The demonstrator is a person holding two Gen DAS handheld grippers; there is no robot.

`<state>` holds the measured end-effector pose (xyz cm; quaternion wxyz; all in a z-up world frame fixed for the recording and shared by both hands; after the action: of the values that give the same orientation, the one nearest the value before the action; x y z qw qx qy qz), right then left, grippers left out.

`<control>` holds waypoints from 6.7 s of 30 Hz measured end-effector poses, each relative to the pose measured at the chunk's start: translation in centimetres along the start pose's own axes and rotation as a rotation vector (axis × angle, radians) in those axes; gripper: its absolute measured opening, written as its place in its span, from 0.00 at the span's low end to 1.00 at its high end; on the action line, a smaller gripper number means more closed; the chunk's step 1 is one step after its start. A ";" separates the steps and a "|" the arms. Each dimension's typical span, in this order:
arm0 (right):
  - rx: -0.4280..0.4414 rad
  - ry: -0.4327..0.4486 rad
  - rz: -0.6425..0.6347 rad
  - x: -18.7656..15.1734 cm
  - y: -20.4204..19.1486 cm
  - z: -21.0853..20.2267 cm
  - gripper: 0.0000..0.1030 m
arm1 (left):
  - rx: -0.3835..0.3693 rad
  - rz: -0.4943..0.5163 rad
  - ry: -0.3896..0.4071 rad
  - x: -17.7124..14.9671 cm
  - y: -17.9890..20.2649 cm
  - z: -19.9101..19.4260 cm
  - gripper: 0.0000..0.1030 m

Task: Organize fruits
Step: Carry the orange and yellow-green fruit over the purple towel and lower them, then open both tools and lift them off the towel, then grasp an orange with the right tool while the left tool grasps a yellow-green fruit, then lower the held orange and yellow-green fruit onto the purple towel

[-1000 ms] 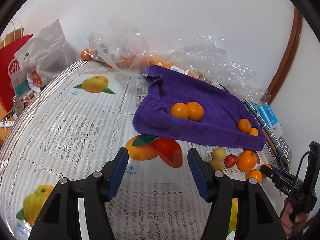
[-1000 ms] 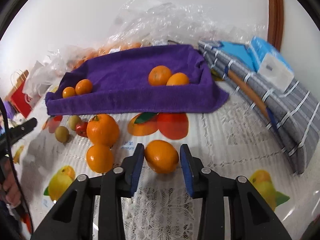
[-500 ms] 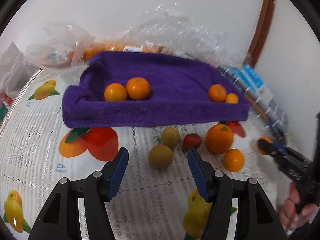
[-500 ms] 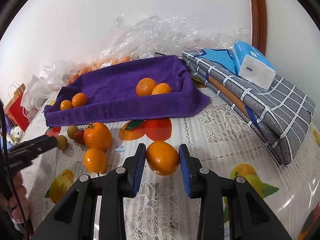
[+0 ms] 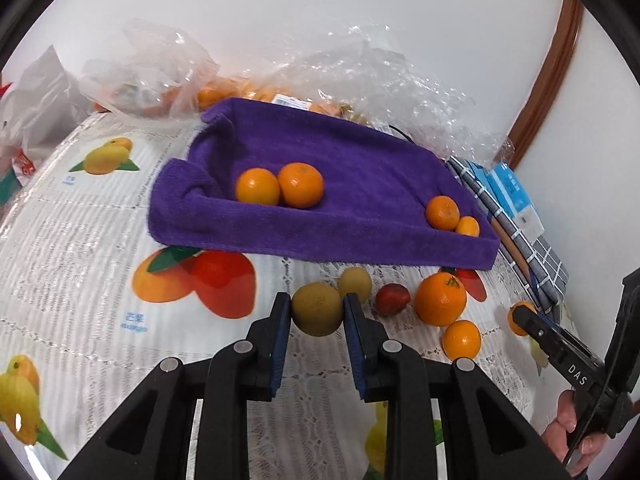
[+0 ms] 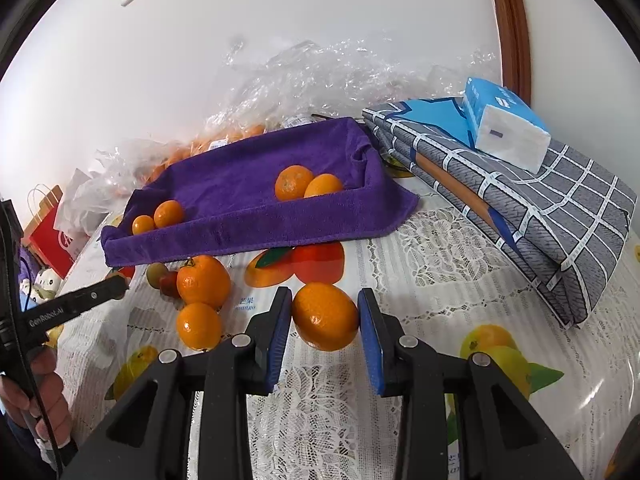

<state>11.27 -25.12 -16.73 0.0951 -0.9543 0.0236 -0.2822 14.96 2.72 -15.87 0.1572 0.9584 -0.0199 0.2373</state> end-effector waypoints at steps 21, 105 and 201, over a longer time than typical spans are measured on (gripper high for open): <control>-0.048 0.086 -0.117 6.7 -4.1 -2.8 0.33 | 0.004 -0.038 0.099 5.2 -1.2 -3.9 0.25; -0.107 -0.032 -0.019 0.4 -3.7 -0.4 0.45 | 0.012 0.027 0.059 -1.8 -2.4 -1.5 0.49; -0.021 0.100 -0.142 12.3 -4.5 0.0 0.30 | -0.019 -0.029 0.164 10.7 -1.1 -1.3 0.22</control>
<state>21.53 -21.94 -9.33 0.0634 -0.9393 -0.0367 -0.3352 24.02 4.60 -10.16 0.1709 0.9344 0.0047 0.3125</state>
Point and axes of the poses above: each gripper's, at about its wrist camera, not at the fingertips, and z roughly the way its jaws point, y to its right, x to its top, the point moved 1 cm from there along z, roughly the way its jaws point, and after that the axes turned 15 degrees about -y, right-handed, at the moved point
